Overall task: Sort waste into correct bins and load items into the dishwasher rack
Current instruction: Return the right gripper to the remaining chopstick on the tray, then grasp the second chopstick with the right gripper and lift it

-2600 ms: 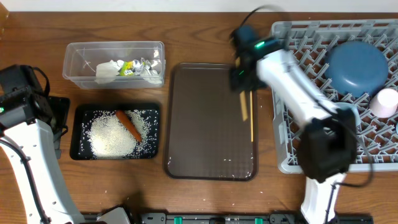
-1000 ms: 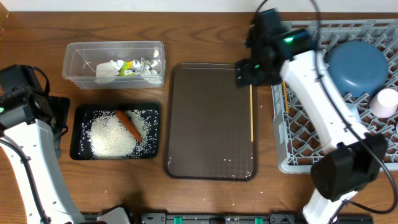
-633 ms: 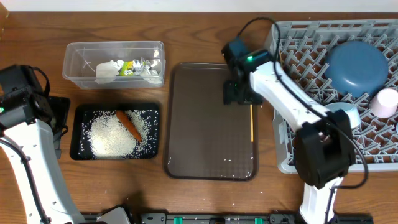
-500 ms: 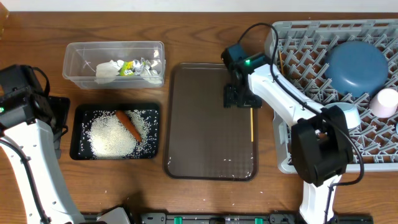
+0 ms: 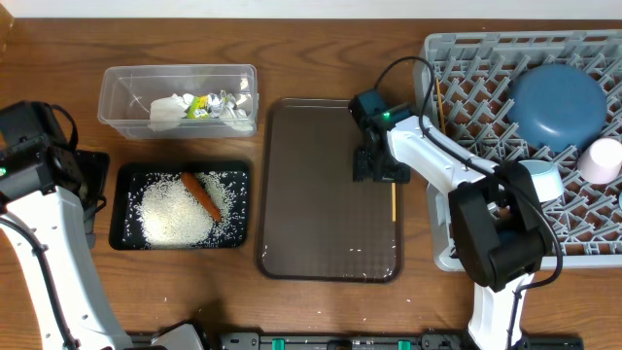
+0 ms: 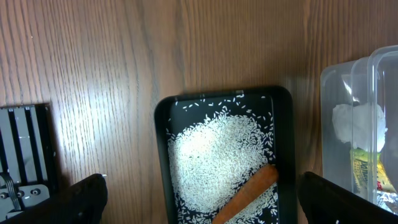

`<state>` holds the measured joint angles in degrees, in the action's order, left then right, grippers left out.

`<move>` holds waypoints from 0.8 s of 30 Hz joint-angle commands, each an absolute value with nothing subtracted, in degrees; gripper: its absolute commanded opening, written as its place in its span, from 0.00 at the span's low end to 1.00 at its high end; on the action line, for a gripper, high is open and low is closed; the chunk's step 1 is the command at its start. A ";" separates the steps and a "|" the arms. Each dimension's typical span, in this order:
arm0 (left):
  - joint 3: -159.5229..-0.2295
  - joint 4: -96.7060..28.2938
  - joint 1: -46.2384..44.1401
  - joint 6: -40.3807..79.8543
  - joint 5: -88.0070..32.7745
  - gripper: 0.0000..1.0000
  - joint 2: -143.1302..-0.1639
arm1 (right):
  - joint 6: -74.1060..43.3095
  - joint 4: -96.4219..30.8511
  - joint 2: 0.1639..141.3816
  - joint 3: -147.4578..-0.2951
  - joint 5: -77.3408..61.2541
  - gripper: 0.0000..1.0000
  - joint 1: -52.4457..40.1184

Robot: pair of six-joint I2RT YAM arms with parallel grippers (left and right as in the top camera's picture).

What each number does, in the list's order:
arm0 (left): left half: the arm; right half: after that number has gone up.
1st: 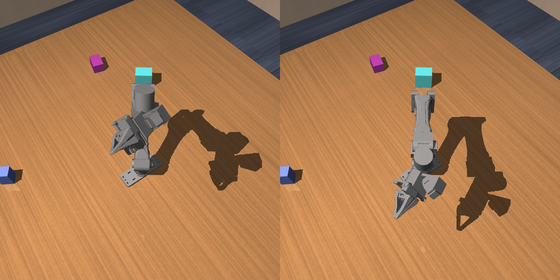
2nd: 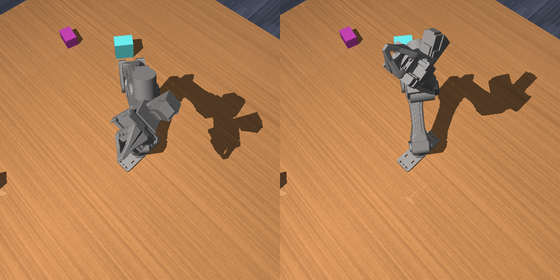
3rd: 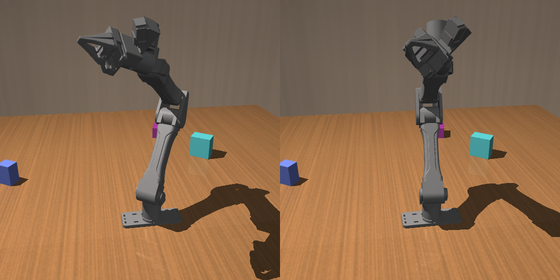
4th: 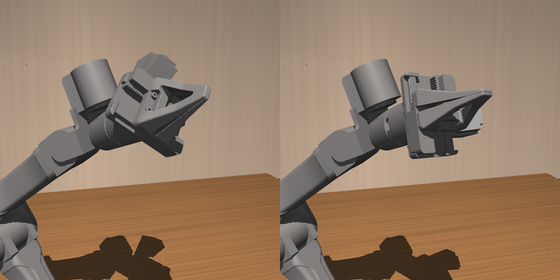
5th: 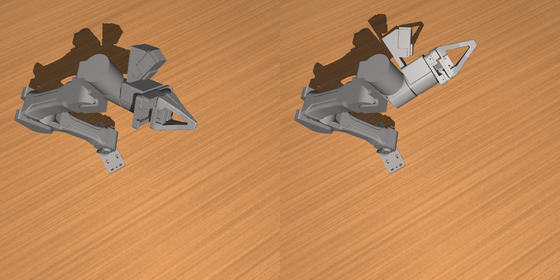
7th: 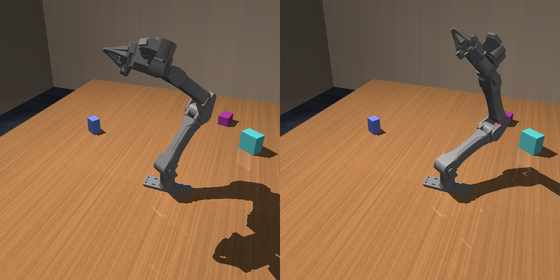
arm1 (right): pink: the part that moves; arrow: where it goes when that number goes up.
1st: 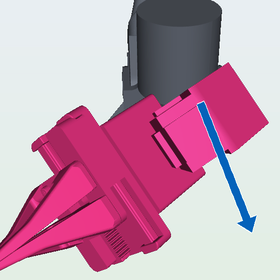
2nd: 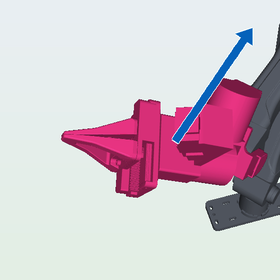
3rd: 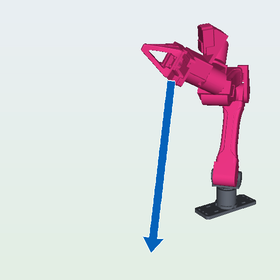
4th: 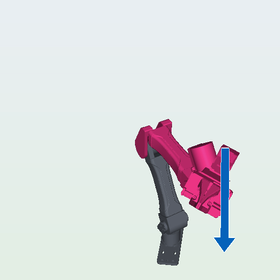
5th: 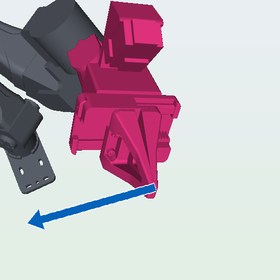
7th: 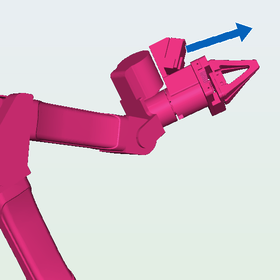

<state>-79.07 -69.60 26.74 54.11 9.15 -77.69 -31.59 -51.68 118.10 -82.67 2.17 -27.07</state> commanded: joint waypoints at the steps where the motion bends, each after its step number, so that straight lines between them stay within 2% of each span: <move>1: -79.46 -69.82 26.98 53.60 9.45 0.99 -77.97 | -30.55 -50.57 118.30 -82.43 2.81 0.68 -26.63; 18: -79.46 -69.82 26.98 53.60 9.45 0.99 -77.97 | -31.24 -48.58 118.30 -77.65 2.96 0.66 -26.26; 19: -79.46 -69.82 26.98 53.60 9.45 0.99 -77.97 | -31.24 -48.49 118.30 -77.65 2.81 0.63 -26.26; 21: -79.46 -69.82 26.98 53.58 9.45 0.99 -77.97 | -31.27 -48.34 118.30 -77.65 2.61 0.49 -26.35; 24: -79.46 -69.82 26.98 53.60 9.45 0.99 -77.97 | -31.83 -47.68 118.30 -77.67 2.63 0.18 -26.63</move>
<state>-79.07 -69.60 26.74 54.11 9.15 -77.69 -30.85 -48.16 117.36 -79.35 2.37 -27.00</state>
